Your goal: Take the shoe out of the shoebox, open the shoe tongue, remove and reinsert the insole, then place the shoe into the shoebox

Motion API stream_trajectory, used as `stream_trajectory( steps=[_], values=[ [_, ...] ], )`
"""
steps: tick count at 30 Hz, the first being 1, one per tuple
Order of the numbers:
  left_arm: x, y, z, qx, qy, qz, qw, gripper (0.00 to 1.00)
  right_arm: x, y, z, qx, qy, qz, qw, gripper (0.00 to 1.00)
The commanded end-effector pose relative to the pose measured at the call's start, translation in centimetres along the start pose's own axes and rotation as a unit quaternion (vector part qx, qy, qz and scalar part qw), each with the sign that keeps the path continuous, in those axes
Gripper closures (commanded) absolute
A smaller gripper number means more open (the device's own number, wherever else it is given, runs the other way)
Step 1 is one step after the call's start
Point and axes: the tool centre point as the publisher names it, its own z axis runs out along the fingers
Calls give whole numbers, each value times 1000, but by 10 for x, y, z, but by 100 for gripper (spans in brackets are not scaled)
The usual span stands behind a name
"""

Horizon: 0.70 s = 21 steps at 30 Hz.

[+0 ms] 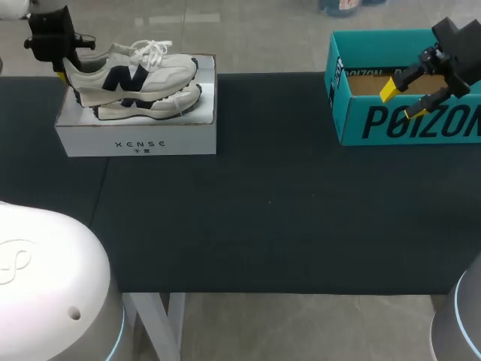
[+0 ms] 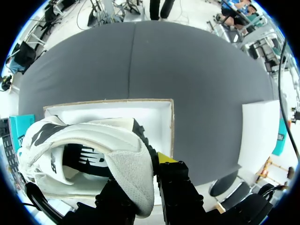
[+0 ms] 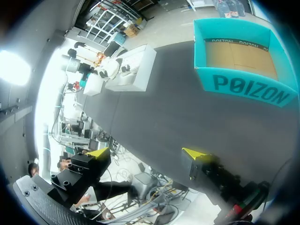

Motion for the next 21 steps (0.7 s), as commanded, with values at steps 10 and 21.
stream_trajectory(
  steps=[10, 21],
  values=[
    [0, -5, -16, -2, 2, 0, 1000, 100, 0, 1, 1, 1, -1, 0, 1000, 0],
    [-54, -30, -32, -10, 23, -16, 1000, 100, 0, 1, 1, 1, -1, 0, 1000, 0]
  ],
)
